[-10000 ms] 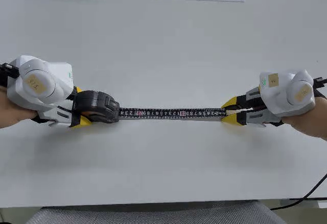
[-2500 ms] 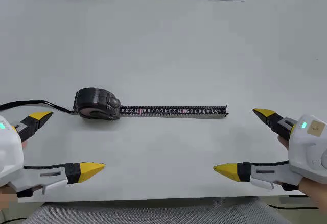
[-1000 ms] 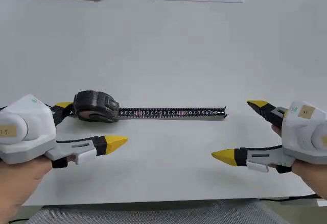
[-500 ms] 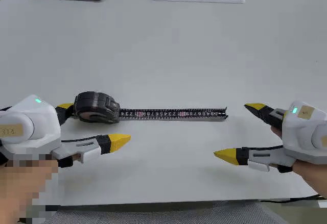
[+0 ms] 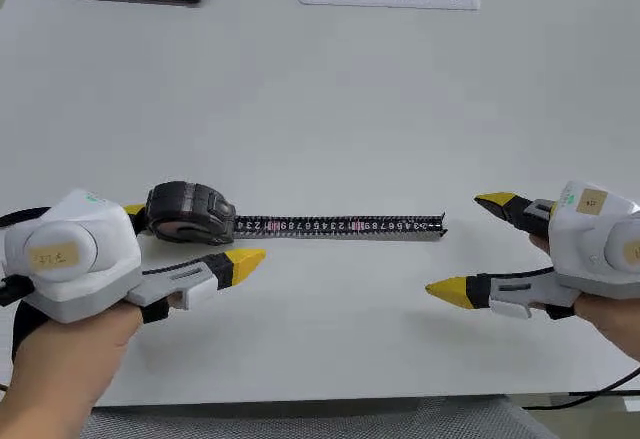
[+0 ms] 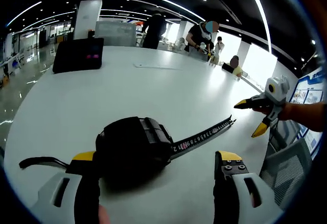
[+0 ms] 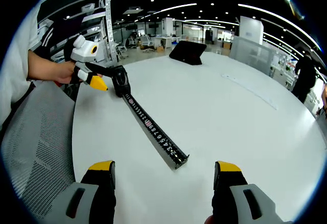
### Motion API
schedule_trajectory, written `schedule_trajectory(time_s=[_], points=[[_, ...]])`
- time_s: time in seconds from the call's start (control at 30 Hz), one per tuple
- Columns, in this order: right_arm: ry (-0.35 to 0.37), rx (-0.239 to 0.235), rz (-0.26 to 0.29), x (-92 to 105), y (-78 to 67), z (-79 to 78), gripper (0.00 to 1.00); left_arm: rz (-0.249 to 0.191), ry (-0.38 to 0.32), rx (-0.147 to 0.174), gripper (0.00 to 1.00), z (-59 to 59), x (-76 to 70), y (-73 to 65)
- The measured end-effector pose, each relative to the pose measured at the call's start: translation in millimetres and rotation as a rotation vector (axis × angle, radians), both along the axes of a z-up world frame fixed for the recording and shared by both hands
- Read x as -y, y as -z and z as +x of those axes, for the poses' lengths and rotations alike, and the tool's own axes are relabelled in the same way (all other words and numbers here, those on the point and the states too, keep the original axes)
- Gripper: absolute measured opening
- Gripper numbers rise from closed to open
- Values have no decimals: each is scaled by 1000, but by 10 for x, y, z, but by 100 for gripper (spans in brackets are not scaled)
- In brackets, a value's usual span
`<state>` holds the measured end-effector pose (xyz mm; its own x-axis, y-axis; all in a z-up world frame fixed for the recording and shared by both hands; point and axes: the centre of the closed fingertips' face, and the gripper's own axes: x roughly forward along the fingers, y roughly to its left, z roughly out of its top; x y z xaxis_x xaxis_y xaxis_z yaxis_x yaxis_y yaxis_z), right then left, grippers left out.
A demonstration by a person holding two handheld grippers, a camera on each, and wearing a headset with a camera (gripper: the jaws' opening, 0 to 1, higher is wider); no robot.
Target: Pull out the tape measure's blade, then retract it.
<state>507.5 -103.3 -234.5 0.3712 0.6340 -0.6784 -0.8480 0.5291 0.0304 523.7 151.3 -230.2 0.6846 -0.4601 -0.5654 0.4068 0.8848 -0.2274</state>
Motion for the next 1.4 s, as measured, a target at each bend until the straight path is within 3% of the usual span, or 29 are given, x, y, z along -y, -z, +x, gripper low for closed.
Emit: schedule_trajectory(time_s=[0.47,0.87,1.2,1.4], points=[[-92,-3,-60,-14,41,136,75,54,-106,11,87,131,-35,60],[-162,1,-89,-34,79,256,59,103,-207,15,78,195,-108,86],[-223,-14,-119,-26,160,266,44,101,-253,13,70,233,-164,91],[-234,-20,-127,-23,184,281,43,114,-256,12,67,236,-184,103]])
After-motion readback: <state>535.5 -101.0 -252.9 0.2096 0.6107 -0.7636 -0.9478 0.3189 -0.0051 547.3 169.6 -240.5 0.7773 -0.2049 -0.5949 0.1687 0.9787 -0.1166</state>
